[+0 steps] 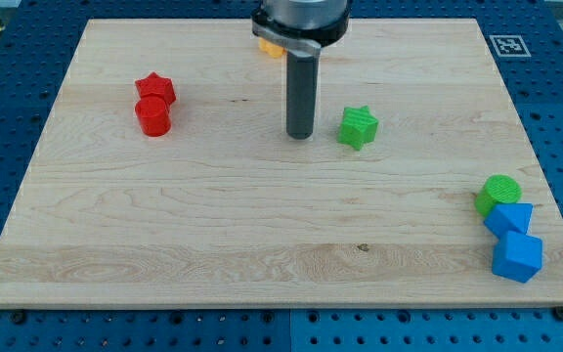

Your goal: Slide green star to the top side of the green circle

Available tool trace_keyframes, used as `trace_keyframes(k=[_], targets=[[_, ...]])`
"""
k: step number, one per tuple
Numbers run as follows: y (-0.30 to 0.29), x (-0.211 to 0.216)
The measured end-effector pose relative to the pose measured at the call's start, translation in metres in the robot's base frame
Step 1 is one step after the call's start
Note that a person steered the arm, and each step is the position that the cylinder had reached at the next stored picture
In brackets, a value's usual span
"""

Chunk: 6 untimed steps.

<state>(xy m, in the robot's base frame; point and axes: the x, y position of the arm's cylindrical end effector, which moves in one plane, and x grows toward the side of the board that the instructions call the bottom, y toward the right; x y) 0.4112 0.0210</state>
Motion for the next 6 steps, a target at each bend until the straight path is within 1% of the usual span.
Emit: trace_keyframes(k=[1, 3, 4, 6], targets=[[0.001, 0.0], [0.038, 0.0], [0.055, 0.013], [0.094, 0.007]])
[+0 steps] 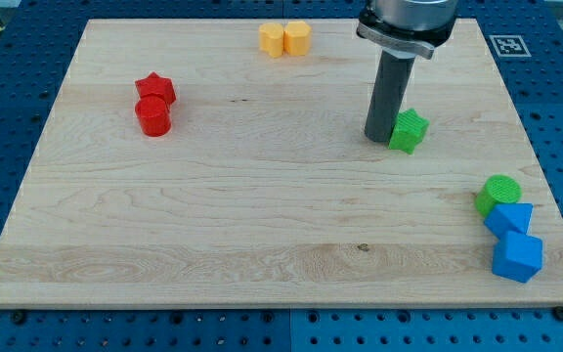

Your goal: Slide green star to the top side of the green circle

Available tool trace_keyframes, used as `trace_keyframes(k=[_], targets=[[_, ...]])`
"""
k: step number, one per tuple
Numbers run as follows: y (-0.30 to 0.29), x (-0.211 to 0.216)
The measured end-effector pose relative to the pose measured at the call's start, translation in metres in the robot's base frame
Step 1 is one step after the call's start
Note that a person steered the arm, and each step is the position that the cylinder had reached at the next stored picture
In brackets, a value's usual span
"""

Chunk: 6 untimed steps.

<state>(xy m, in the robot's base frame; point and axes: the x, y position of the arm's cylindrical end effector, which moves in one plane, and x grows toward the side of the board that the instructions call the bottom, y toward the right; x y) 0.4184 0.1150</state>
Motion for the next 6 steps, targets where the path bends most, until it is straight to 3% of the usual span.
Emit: trace_keyframes(k=[1, 4, 6], targets=[[0.004, -0.018], [0.093, 0.004], [0.128, -0.006]])
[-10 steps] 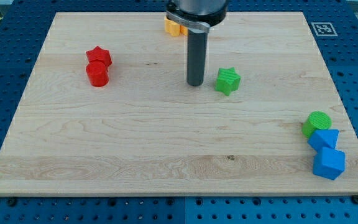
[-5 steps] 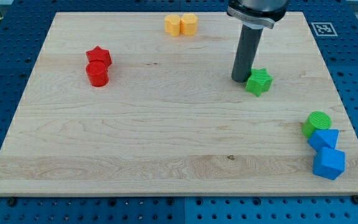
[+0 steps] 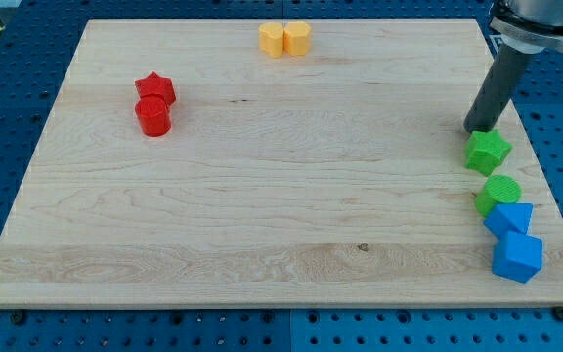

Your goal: Slide green star to the top side of the green circle

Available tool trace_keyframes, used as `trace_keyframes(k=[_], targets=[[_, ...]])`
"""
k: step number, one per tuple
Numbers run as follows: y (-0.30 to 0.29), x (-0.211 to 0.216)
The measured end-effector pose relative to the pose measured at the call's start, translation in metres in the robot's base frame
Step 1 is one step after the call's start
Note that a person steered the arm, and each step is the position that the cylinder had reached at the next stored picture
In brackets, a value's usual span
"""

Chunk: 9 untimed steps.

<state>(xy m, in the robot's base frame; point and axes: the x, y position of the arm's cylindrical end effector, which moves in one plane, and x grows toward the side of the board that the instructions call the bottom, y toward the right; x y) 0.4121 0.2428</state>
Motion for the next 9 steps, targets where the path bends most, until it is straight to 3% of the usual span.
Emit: trace_keyframes(k=[6, 8, 9], targets=[[0.016, 0.039], [0.009, 0.015], [0.008, 0.032]])
